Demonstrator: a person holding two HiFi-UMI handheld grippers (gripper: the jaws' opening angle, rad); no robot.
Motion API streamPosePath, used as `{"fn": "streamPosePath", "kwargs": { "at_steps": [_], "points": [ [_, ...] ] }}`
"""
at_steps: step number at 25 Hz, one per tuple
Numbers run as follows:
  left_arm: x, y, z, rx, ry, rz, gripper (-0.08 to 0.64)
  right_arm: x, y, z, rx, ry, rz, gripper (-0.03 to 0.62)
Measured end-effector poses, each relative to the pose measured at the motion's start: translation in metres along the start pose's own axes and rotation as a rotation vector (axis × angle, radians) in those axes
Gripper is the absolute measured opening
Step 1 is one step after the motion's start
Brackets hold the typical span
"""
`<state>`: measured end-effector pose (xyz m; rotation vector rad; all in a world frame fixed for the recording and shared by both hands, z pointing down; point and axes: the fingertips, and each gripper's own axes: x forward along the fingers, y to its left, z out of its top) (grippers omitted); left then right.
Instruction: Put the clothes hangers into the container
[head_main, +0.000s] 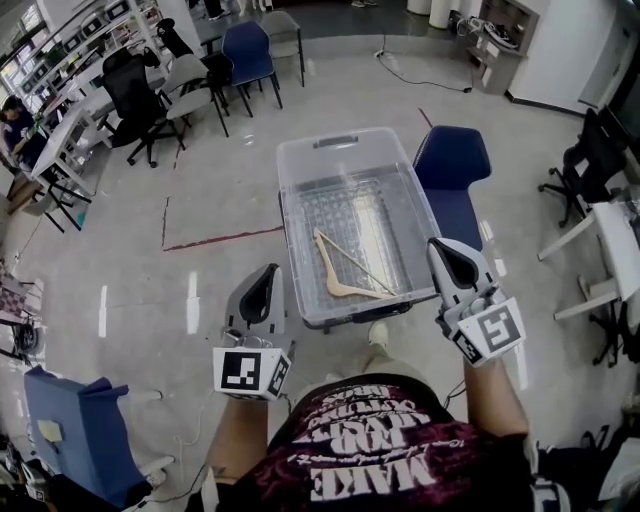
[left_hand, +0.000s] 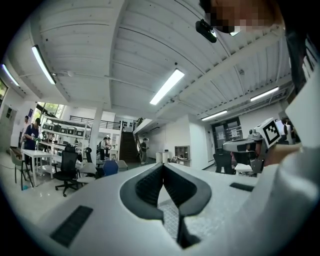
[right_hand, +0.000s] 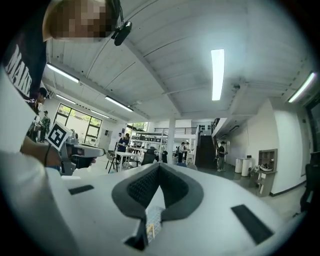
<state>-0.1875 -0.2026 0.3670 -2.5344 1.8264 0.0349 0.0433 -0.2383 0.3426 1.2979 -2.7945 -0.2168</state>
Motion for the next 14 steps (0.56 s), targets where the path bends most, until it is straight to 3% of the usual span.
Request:
{"fn": "streamPosePath", "kwargs": {
  "at_steps": [7,14],
  "points": [
    [-0.009,-0.003,-0.001,0.043,0.010,0.006,0.006,-0.007,0.006,-0.008,0.002,0.019,-0.013,0.003],
    [-0.013,-0.002,-0.005,0.031,0.013,0.010,0.006,-0.006,0.009,-0.015,0.003,0.032,-0.006,0.003]
  ]
}}
